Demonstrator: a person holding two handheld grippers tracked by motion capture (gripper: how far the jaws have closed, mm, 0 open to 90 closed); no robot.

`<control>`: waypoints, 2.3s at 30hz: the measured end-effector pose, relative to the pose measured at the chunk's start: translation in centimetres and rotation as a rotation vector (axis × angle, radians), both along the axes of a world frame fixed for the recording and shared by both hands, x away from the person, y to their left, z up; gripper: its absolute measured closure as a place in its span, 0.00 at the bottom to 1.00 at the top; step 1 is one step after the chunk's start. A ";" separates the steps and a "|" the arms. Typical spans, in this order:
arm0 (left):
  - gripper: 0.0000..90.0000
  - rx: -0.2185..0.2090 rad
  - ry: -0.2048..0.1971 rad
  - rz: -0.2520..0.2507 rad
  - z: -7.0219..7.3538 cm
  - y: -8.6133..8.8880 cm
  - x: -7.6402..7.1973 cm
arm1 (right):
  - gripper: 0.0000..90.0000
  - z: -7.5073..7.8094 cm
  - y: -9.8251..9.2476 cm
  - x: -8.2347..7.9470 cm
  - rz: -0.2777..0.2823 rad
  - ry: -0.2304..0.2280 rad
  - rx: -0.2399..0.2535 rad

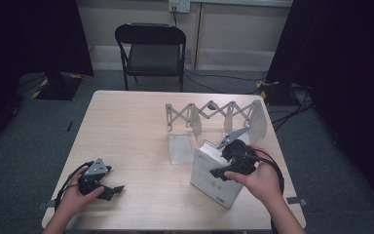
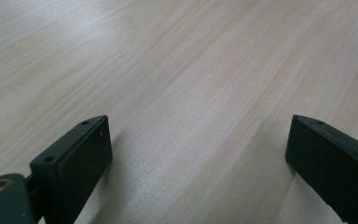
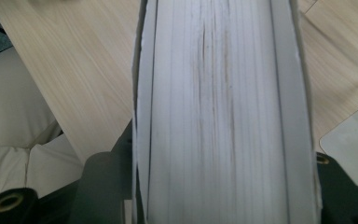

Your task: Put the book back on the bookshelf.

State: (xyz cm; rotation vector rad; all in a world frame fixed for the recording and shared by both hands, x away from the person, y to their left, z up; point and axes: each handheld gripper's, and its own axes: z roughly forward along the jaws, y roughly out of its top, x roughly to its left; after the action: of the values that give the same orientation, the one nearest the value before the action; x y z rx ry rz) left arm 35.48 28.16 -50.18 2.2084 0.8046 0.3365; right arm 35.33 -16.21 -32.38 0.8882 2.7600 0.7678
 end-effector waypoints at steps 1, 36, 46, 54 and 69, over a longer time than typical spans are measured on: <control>0.07 0.000 0.000 -0.001 0.0 0.0 0.0 | 0.55 0.0 0.0 0.0 0.001 0.002 -0.004; 0.07 -0.007 0.001 0.005 0.0 0.0 0.0 | 0.60 1.2 0.8 0.3 0.014 0.043 -0.087; 0.07 -0.007 0.000 0.005 0.0 0.0 0.0 | 0.60 2.1 -0.3 0.1 0.004 0.049 -0.012; 0.07 -0.008 0.000 0.005 0.0 0.0 0.0 | 0.60 2.4 -1.4 0.0 -0.027 0.062 -0.029; 0.07 -0.007 0.000 0.005 0.0 0.0 0.0 | 0.60 2.7 -4.2 -0.1 -0.094 0.067 -0.031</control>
State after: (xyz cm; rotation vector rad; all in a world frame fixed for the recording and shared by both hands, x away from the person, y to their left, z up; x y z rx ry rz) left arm 35.47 28.11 -50.21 2.1999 0.8099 0.3351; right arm 35.24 -20.37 -29.66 1.0473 2.7561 0.6898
